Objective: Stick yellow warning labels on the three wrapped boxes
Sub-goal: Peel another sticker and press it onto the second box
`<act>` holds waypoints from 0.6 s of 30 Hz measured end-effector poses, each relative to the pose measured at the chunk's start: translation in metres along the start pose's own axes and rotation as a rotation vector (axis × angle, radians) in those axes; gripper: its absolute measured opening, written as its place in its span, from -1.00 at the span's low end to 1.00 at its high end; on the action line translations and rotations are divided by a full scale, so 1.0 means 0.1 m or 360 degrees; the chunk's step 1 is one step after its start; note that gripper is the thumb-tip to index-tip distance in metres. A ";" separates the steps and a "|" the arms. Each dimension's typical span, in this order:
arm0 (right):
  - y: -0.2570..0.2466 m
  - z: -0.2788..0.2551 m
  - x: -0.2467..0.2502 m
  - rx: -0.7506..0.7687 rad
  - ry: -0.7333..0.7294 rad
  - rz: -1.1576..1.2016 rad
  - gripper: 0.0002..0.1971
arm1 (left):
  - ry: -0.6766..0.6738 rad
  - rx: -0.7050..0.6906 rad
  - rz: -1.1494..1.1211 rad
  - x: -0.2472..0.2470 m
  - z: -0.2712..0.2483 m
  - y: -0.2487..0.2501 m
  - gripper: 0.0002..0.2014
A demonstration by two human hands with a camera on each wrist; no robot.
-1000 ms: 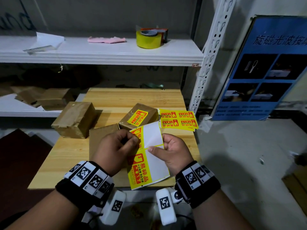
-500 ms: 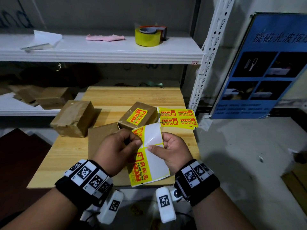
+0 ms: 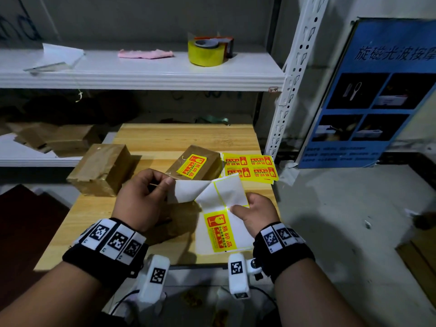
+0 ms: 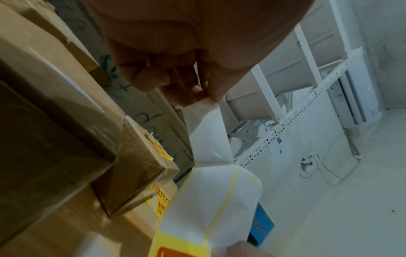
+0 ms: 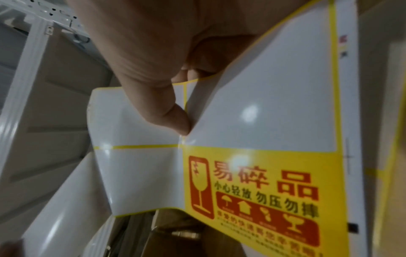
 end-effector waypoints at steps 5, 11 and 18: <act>0.18 0.08 0.23 -0.0146 0.0232 -0.0087 -0.91 | 0.0091 0.0034 -0.0058 0.11 0.00 0.02 -0.85; 0.32 0.15 0.28 -0.0269 0.0359 -0.0098 -0.80 | 0.0072 -0.0051 -0.0172 0.17 0.00 0.04 -0.90; 0.14 0.03 0.45 -0.0282 0.0603 -0.0420 -0.50 | 0.0040 -0.0109 -0.0319 0.15 -0.07 0.02 -0.92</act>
Point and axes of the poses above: each hand's wrist, its own z-axis towards the middle knuckle, its own x-axis out of the back of the hand, y = z × x, the point moved 9 cm from there along z, towards the middle knuckle, and after that the axes turned 5 degrees about -x, right-handed, at the moved point
